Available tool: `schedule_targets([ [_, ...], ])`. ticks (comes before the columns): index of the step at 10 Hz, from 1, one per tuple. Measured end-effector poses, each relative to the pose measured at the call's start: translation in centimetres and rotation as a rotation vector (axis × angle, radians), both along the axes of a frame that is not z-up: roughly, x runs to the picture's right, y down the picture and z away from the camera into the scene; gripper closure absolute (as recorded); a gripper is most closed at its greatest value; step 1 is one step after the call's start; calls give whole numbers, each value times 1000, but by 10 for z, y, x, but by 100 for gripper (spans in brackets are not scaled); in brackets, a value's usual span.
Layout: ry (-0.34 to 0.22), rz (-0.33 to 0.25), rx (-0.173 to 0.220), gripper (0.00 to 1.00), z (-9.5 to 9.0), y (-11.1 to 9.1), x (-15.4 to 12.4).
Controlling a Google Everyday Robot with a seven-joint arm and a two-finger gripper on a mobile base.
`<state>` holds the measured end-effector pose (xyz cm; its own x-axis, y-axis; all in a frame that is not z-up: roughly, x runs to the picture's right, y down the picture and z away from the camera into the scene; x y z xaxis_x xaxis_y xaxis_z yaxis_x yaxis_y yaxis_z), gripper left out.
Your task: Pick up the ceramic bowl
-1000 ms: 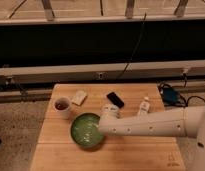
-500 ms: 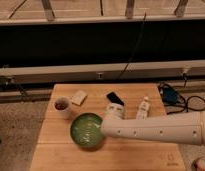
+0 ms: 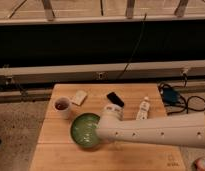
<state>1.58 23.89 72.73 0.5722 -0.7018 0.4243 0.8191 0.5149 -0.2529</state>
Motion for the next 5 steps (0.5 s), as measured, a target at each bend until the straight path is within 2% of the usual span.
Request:
schedule_targets([
  [2,-60,-32,-41,20,-4,7,-22],
  [3,-78,-46,-62,20,0,11,-28],
  [5,-101,-57,-101,20,22,24,-36],
])
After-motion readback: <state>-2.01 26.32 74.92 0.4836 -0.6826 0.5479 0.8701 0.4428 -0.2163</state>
